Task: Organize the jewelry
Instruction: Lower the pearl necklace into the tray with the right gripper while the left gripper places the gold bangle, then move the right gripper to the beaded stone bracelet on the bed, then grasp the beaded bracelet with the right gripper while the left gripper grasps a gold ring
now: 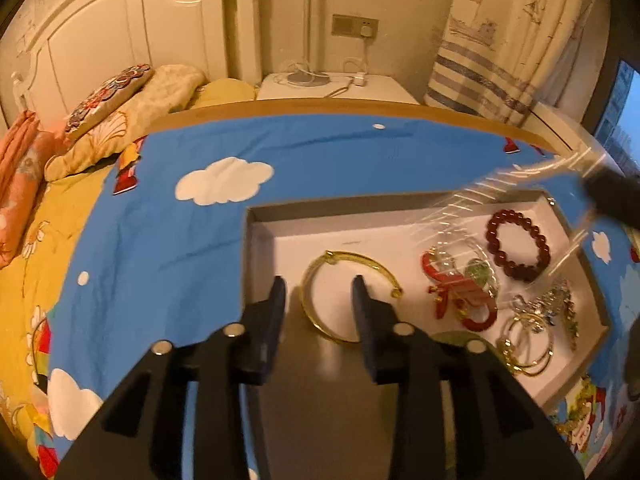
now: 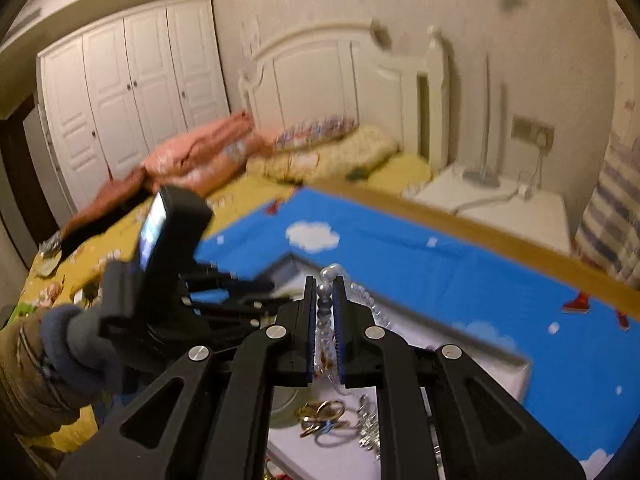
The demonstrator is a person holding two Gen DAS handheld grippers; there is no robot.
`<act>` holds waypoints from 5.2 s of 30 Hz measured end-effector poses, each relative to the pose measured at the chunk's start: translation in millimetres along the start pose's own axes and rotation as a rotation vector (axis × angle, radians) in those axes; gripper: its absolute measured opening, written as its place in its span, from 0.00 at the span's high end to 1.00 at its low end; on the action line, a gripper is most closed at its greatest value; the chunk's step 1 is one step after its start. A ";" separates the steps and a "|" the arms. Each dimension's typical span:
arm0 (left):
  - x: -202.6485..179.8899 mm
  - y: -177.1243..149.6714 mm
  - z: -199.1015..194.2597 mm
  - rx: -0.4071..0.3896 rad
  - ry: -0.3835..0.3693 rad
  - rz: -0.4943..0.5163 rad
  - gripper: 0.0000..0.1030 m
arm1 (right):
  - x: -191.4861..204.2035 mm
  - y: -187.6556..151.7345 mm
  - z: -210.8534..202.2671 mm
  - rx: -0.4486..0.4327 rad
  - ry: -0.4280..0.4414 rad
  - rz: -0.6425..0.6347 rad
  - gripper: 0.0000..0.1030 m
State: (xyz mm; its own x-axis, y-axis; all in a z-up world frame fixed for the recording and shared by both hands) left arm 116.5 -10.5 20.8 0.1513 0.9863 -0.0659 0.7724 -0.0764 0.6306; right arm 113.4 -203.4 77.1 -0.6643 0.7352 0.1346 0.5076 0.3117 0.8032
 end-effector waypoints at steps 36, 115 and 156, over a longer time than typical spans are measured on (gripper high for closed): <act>0.8 -130.4 -100.6 -0.126 -0.074 -0.126 0.12 | -40.7 -160.4 -121.0 0.046 -0.174 0.280 0.36; -128.3 -110.3 -54.1 0.032 -0.172 0.299 0.52 | 35.0 -179.1 -95.2 0.210 -0.047 0.007 0.89; -114.8 -112.0 -87.9 -0.060 -0.186 0.235 0.78 | 9.2 -172.1 -127.4 -0.035 0.417 0.441 0.89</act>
State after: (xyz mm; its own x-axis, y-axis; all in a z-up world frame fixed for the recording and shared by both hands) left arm -41.5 -102.3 25.7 0.4361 0.8985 -0.0495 0.6659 -0.2852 0.6893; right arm -50.0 -327.0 14.1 -0.5578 0.4901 0.6698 0.7704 0.0057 0.6375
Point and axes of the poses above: each gripper's, at about its wrist camera, not at the fingertips, and z roughly the way its jaws point, x to its left, y to its top, the point moved 1 cm from there along z, roughly the way its jaws point, and after that the axes turned 1 degree about -z, right-handed, at the moved point
